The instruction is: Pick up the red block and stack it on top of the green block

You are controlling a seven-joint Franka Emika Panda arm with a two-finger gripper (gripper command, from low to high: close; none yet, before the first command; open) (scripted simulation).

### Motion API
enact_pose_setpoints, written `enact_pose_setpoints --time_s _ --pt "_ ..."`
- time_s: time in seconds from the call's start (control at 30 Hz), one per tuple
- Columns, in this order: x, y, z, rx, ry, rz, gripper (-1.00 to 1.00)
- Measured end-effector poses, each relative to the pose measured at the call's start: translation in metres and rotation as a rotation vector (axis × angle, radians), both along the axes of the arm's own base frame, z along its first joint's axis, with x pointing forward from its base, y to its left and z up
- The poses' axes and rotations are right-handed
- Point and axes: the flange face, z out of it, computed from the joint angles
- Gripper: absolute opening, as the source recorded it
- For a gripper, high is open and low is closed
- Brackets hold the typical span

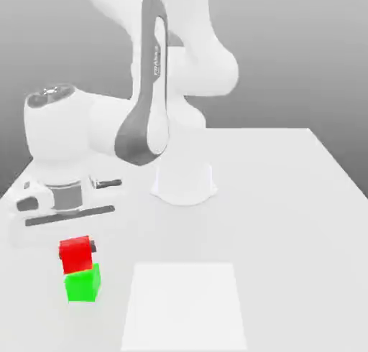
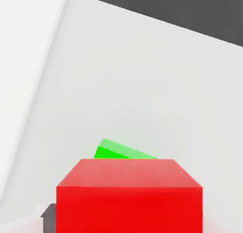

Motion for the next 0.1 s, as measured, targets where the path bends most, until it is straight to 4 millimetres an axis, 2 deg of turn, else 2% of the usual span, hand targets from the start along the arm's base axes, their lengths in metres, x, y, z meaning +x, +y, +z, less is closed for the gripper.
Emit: enact_pose_setpoints --time_s 0.1 --pt "0.0000 0.0000 0.0000 0.000 0.000 0.000 1.00"
